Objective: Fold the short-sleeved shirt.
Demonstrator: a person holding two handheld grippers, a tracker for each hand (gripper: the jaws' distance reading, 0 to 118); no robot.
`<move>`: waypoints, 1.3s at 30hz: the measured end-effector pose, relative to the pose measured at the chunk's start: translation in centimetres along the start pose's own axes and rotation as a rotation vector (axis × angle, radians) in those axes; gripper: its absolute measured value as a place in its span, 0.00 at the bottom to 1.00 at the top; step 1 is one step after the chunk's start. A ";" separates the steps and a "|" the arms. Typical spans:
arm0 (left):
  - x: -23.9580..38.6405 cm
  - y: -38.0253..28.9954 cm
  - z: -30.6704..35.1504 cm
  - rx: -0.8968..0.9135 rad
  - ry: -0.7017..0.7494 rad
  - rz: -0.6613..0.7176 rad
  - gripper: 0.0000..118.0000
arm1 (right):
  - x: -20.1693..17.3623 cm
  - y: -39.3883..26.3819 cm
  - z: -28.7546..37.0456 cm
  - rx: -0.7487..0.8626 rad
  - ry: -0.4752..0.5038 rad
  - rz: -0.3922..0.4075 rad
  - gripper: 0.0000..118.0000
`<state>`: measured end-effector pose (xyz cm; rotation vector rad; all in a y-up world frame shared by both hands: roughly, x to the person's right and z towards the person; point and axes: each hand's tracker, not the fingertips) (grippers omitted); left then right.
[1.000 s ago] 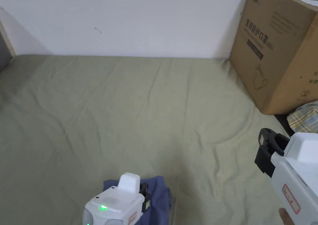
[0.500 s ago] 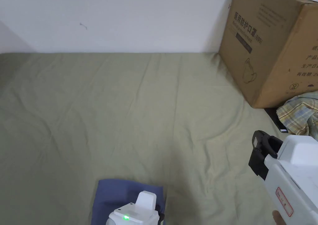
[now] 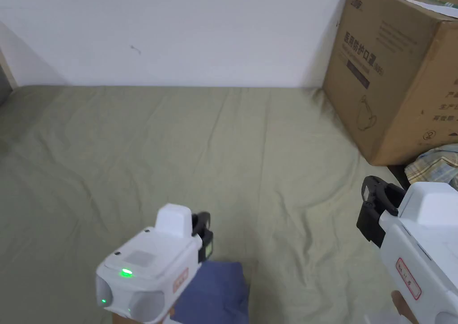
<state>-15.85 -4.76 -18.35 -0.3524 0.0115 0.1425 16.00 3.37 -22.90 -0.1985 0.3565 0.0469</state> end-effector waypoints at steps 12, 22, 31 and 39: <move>-8.0 7.3 8.0 0.247 0.315 -0.098 0.00 | -2.3 0.5 -0.8 0.098 0.047 0.021 0.00; -11.1 6.9 10.4 0.256 0.393 -0.072 0.00 | -7.3 1.7 -0.3 0.115 0.070 0.036 0.00; -12.1 6.0 10.6 0.247 0.399 -0.038 0.00 | -10.1 -3.1 -3.6 0.031 0.119 0.041 0.00; -13.3 3.8 10.5 0.178 0.387 0.009 0.00 | -14.5 -16.0 -9.0 -0.264 0.209 0.050 0.00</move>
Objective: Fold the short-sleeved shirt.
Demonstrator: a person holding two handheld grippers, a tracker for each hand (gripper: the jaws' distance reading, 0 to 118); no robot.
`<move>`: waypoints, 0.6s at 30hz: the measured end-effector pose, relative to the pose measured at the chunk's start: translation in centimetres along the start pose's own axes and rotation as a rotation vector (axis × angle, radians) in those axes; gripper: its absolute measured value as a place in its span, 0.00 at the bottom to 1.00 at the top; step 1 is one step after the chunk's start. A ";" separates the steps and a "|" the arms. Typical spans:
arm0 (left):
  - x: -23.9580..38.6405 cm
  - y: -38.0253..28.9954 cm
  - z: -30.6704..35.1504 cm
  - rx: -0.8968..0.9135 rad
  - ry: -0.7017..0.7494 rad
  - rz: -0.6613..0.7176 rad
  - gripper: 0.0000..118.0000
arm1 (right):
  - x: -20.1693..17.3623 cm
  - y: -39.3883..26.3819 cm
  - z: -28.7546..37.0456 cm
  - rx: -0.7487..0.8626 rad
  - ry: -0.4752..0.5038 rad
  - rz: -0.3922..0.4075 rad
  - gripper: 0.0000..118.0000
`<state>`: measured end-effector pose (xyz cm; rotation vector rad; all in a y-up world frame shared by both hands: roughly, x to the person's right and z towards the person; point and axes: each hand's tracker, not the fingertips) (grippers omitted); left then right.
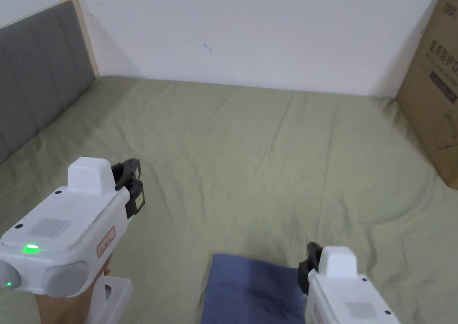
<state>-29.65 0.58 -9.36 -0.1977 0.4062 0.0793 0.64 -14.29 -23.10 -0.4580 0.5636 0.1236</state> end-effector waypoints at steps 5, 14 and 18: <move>-0.4 -1.8 -0.5 -0.059 -0.017 0.008 0.00 | -1.9 -5.0 -3.7 -0.121 0.033 0.001 0.00; -0.1 -6.2 -2.7 -0.289 -0.120 0.130 0.15 | -2.7 -9.4 -6.3 -0.226 -0.040 -0.048 0.00; 0.8 -9.5 -6.3 -0.569 -0.174 0.287 0.59 | -3.1 -9.4 -6.2 -0.231 -0.049 0.017 0.00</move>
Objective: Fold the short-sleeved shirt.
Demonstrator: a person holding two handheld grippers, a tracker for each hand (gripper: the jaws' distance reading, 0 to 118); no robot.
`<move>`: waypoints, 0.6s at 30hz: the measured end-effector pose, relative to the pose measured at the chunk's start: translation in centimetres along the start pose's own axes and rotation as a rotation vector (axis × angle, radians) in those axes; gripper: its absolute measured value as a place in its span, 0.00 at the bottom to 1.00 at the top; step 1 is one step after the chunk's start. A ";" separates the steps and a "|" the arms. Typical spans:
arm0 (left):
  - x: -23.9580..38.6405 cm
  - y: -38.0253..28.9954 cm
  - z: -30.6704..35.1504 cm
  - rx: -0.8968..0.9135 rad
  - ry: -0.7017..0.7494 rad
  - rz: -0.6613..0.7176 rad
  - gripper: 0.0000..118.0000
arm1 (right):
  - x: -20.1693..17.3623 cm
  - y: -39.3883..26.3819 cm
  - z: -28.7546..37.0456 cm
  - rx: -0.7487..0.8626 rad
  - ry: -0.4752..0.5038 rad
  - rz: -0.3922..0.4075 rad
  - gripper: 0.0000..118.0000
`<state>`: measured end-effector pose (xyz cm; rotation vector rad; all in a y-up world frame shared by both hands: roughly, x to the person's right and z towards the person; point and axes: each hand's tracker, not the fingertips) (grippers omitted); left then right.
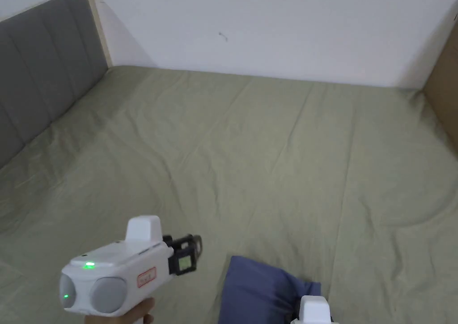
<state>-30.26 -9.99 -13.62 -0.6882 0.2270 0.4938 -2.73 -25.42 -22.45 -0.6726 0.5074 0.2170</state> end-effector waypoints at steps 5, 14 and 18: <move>-0.4 -2.3 -5.9 -0.215 -0.128 0.131 0.85 | 0.5 -0.3 0.1 0.011 0.021 -0.008 0.00; 0.0 -4.5 -13.2 -0.473 -0.222 0.086 0.72 | 0.9 -0.2 0.3 0.003 0.038 -0.010 0.00; 0.3 -4.8 -13.4 -0.478 -0.262 0.089 0.45 | 1.1 -0.4 0.3 0.011 0.043 -0.004 0.00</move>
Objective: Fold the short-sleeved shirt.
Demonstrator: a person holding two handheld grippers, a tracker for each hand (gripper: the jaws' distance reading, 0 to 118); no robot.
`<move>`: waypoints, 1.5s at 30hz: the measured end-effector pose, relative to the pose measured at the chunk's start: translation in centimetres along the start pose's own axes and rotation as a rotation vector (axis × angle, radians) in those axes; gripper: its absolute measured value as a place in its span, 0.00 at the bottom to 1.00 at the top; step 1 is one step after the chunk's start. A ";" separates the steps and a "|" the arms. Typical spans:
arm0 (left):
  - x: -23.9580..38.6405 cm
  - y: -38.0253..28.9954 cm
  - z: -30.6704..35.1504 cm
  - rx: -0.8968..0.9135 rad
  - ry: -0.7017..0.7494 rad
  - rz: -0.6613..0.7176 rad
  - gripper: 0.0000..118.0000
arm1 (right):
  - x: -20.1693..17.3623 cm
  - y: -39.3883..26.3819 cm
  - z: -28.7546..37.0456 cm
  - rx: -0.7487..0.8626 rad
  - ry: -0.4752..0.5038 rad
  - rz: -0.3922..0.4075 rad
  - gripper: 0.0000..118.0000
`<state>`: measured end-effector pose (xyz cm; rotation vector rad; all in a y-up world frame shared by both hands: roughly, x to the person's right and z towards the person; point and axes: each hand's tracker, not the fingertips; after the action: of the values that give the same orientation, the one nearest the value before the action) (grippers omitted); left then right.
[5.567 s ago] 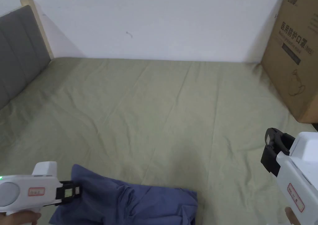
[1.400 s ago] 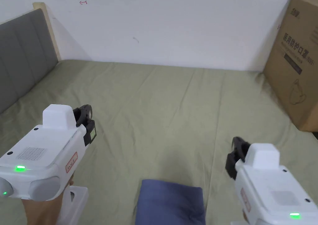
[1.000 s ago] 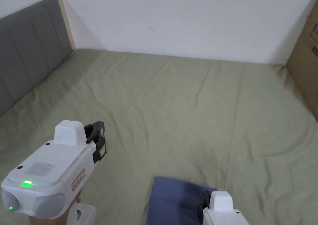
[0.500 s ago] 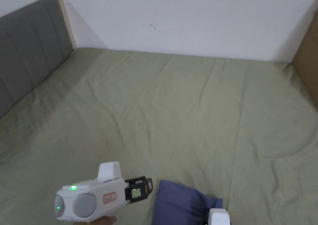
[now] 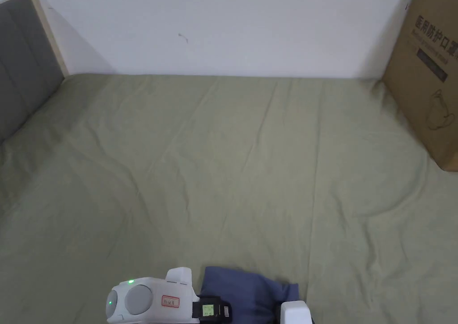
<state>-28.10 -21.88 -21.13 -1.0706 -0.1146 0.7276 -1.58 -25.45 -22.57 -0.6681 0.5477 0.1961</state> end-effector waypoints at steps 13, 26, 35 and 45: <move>-1.9 1.8 6.6 0.082 0.027 -0.105 0.18 | 2.2 6.1 5.0 0.116 0.022 0.019 0.00; -20.4 8.7 24.2 0.164 0.509 -0.065 0.18 | 1.2 12.1 7.0 0.258 -0.029 0.041 0.00; -28.4 9.2 29.4 0.179 0.639 0.097 0.18 | -0.4 14.0 5.5 0.269 -0.010 0.063 0.00; -25.9 9.0 29.1 0.220 0.681 0.166 0.69 | -0.6 15.3 7.0 0.278 -0.013 0.037 0.00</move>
<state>-64.55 -12.71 -7.63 -1.0708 0.6298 0.4759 -4.44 -9.16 -25.83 -0.3865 0.5633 0.1554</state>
